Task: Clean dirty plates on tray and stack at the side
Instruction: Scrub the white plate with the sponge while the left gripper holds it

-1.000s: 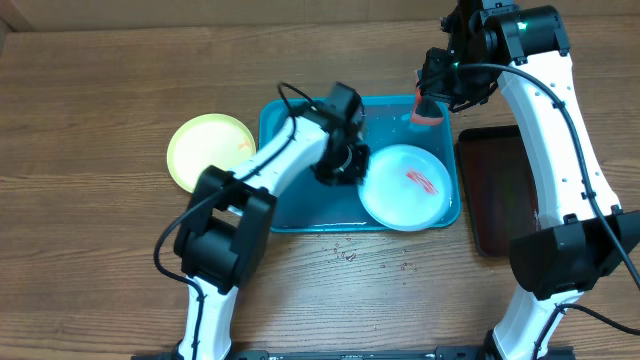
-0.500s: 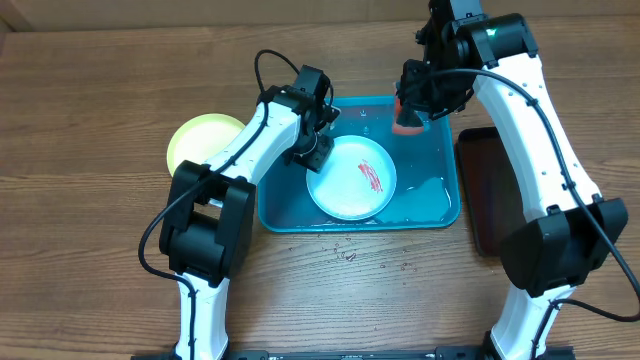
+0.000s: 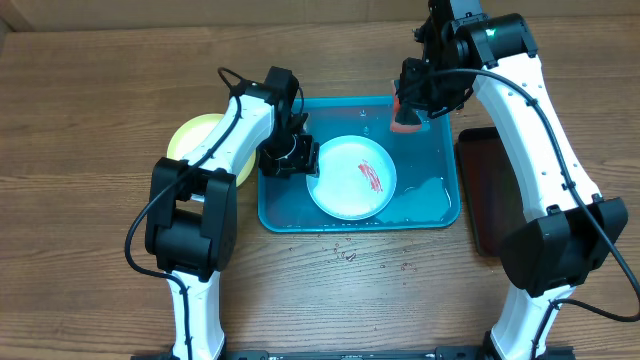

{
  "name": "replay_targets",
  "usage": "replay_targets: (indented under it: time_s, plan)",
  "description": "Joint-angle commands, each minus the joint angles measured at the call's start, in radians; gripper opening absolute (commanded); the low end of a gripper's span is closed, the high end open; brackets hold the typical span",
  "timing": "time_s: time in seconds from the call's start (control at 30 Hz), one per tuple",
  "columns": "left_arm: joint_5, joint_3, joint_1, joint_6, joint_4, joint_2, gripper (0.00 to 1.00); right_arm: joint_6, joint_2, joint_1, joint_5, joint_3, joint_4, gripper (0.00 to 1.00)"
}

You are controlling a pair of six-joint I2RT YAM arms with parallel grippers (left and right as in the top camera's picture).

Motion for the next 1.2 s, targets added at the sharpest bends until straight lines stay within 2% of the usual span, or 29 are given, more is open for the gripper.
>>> replay_targets:
  time_s: [0.0, 0.13, 0.2, 0.37, 0.4, 0.53, 0.9, 1.03, 1.17]
  plan:
    - [0.016, -0.033, -0.037, -0.124, 0.028, 0.004, 0.62, -0.004, -0.001, 0.008, -0.01, -0.003, 0.007, 0.04]
    - [-0.072, -0.074, -0.053, -0.19, 0.071, 0.004, 0.54, -0.004, -0.001, 0.008, -0.01, -0.003, 0.007, 0.04]
    - [-0.082, -0.096, -0.057, -0.214, 0.079, 0.004, 0.47, -0.004, -0.001, 0.008, -0.01, -0.003, 0.007, 0.04]
    - [-0.089, -0.116, -0.054, -0.228, 0.09, 0.004, 0.08, -0.003, -0.001, 0.008, -0.01, -0.003, 0.008, 0.04]
    - [-0.103, -0.116, -0.053, -0.228, 0.096, 0.004, 0.04, -0.003, -0.001, 0.008, -0.01, -0.003, 0.01, 0.04]
    - [-0.205, -0.116, -0.053, -0.22, 0.149, 0.004, 0.04, 0.001, 0.011, 0.021, -0.016, -0.003, 0.002, 0.04]
    - [-0.213, -0.116, -0.041, -0.15, 0.182, 0.004, 0.04, 0.047, 0.159, 0.109, -0.017, -0.003, -0.05, 0.04]
    - [-0.145, -0.116, -0.013, -0.144, 0.185, 0.004, 0.04, 0.053, 0.209, 0.128, -0.005, -0.003, -0.038, 0.04]
    - [0.034, -0.116, 0.033, -0.122, 0.185, 0.004, 0.04, 0.058, 0.248, 0.129, -0.006, -0.003, -0.009, 0.04]
